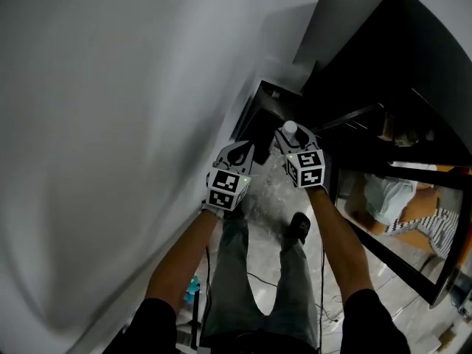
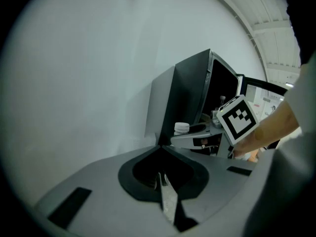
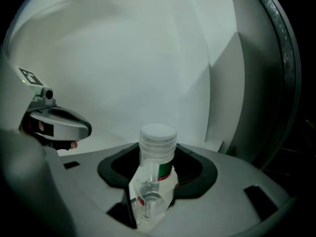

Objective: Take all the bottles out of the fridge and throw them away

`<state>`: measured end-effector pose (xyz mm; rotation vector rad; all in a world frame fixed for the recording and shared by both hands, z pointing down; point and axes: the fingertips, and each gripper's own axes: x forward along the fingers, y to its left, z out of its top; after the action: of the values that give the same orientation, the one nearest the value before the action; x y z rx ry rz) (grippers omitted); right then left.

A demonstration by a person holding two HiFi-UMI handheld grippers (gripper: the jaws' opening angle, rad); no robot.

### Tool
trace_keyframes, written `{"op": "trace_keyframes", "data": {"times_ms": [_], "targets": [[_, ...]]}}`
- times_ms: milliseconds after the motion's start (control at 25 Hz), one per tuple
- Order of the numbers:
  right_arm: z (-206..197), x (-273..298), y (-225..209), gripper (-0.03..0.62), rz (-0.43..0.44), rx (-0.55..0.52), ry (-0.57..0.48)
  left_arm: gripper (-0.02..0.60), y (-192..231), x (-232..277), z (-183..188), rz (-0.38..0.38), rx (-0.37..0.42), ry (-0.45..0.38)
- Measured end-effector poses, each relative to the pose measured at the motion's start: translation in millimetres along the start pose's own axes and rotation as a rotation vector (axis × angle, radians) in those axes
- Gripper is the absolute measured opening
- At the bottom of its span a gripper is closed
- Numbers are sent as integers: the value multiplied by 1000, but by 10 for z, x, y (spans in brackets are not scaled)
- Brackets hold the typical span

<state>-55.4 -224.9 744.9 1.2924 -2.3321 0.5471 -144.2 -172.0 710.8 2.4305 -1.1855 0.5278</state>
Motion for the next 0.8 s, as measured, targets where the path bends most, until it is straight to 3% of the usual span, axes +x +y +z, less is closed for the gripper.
{"op": "trace_keyframes", "data": {"times_ms": [160,400,800], "targets": [[-262,389,-141,209,-7,33,0,2,167,282,-116,18,-18,-2],[-747,831,-239,209,-2,51,5,2,200,638,-345,28,16,-2],[-1080,1198,-126,210,1,-2,54,2,276,621,-522,39,20,-11]]}}
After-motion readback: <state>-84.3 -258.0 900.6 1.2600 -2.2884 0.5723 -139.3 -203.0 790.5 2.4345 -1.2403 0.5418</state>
